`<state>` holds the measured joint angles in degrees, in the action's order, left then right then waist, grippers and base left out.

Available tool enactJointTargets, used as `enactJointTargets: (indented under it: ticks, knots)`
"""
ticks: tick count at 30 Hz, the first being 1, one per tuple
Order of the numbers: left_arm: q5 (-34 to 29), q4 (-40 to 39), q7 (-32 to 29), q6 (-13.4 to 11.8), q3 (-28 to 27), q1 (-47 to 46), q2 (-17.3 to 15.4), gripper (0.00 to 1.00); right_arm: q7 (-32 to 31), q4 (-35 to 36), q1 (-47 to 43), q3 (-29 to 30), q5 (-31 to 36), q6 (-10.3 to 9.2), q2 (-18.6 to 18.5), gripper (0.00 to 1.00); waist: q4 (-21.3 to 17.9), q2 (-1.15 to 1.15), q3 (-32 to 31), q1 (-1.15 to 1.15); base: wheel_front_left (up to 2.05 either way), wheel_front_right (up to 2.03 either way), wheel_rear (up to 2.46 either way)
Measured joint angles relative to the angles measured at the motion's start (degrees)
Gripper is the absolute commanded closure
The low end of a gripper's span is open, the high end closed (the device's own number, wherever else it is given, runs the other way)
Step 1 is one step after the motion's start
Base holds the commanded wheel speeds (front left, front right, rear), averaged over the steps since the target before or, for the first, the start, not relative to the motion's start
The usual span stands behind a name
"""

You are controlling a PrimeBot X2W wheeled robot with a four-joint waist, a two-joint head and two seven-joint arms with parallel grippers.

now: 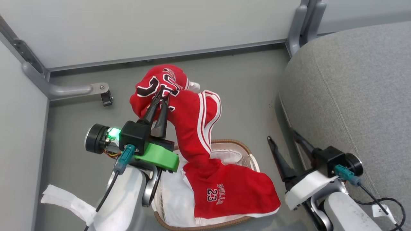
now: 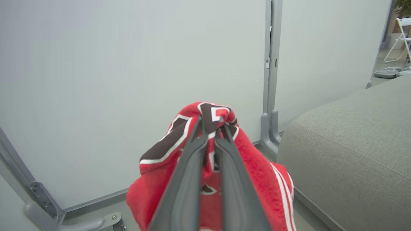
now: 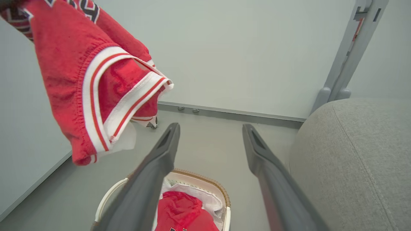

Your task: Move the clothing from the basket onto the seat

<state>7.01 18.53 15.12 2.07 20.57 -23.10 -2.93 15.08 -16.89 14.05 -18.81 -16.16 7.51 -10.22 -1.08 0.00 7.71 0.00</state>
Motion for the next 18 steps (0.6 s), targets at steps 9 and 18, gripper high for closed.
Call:
enactJointTargets:
  ticks: [9,18]
  knots:
    - [2.86,-5.88,0.01,-0.59,4.47,0.20,0.05,1.00,0.01,5.61,10.09,-14.19,-1.38,0.01,0.09,0.00,1.12,0.00,-2.37,0.00,0.00,0.00,0.00]
    - [6.25,-8.08,0.00,-1.22,11.50,0.16,0.03,1.00,0.00,-5.26,21.20,-23.52,-0.76,0.01,1.47,0.00,3.89,0.00,-2.47,0.00,0.00,0.00,0.00]
